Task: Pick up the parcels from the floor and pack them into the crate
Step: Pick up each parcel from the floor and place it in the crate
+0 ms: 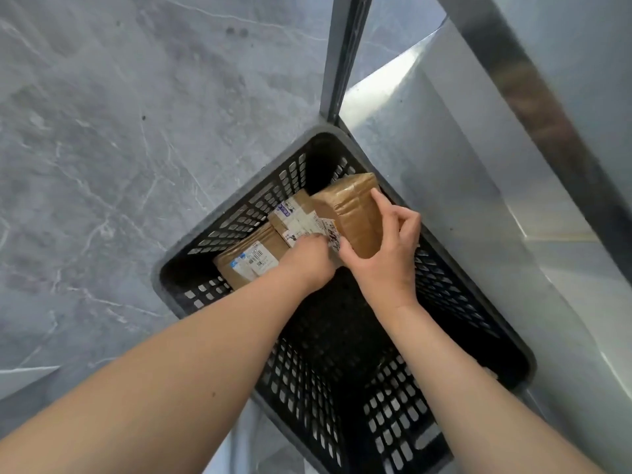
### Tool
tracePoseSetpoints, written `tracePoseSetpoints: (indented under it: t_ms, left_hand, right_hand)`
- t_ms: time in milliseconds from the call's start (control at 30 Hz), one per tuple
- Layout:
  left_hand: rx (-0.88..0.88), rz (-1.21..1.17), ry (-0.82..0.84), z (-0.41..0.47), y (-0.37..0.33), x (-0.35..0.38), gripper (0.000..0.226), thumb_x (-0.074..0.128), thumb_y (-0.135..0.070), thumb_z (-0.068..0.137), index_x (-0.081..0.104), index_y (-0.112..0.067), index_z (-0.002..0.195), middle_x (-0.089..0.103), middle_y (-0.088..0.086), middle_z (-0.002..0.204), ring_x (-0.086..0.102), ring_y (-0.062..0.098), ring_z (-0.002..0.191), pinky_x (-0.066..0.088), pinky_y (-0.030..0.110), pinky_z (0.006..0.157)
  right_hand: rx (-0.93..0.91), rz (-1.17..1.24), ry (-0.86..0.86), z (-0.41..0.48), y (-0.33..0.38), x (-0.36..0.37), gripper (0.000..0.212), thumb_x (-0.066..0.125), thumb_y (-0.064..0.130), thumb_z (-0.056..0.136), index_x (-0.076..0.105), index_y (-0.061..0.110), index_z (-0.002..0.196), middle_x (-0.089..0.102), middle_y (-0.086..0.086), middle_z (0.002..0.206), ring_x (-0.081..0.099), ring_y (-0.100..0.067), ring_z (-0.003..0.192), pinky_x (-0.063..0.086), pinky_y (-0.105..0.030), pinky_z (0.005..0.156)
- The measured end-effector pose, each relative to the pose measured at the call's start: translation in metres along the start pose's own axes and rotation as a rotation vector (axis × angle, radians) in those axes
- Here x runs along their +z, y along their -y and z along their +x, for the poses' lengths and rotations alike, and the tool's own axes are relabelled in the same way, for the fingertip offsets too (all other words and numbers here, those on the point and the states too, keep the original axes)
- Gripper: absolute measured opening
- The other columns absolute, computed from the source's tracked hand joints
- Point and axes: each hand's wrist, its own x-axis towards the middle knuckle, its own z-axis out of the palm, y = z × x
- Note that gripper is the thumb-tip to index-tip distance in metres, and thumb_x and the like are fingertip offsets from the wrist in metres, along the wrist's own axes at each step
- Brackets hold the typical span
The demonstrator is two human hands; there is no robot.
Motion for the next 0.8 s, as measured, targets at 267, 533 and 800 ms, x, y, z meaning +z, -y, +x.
tracePoseSetpoints:
  t_ms: [267, 533, 800]
  left_hand:
    - [-0.203, -0.769, 0.134, -0.026, 0.024, 0.015, 0.043, 0.04, 0.005, 0.088, 0.065, -0.015, 0.117, 0.072, 0.0, 0.1, 0.07, 0.024, 0.094, 0.057, 0.038, 0.083]
    - [-0.13, -0.546, 0.162, -0.044, 0.005, 0.084, 0.041, 0.045, -0.015, 0.091, 0.064, -0.026, 0.126, 0.068, -0.006, 0.119, 0.061, 0.01, 0.108, 0.044, 0.021, 0.081]
    - [-0.167, -0.861, 0.079, -0.028, 0.016, 0.126, 0.049, 0.055, -0.01, 0.09, 0.055, -0.027, 0.135, 0.064, -0.008, 0.128, 0.059, 0.004, 0.112, 0.046, 0.021, 0.098]
  right_hand:
    - [0.465, 0.392, 0.057, -0.061, -0.043, 0.01, 0.051, 0.066, 0.025, 0.087, 0.049, 0.044, 0.131, 0.045, 0.012, 0.127, 0.052, -0.002, 0.113, 0.052, -0.013, 0.068]
    - [0.832, 0.48, -0.031, -0.111, -0.086, 0.025, 0.06, 0.056, 0.024, 0.093, 0.028, 0.04, 0.144, 0.041, -0.003, 0.145, 0.054, -0.019, 0.12, 0.053, -0.029, 0.08]
    - [0.83, 0.575, 0.094, -0.065, -0.111, 0.041, 0.047, 0.051, 0.022, 0.099, 0.044, 0.032, 0.144, 0.059, 0.001, 0.133, 0.064, -0.01, 0.103, 0.053, -0.021, 0.07]
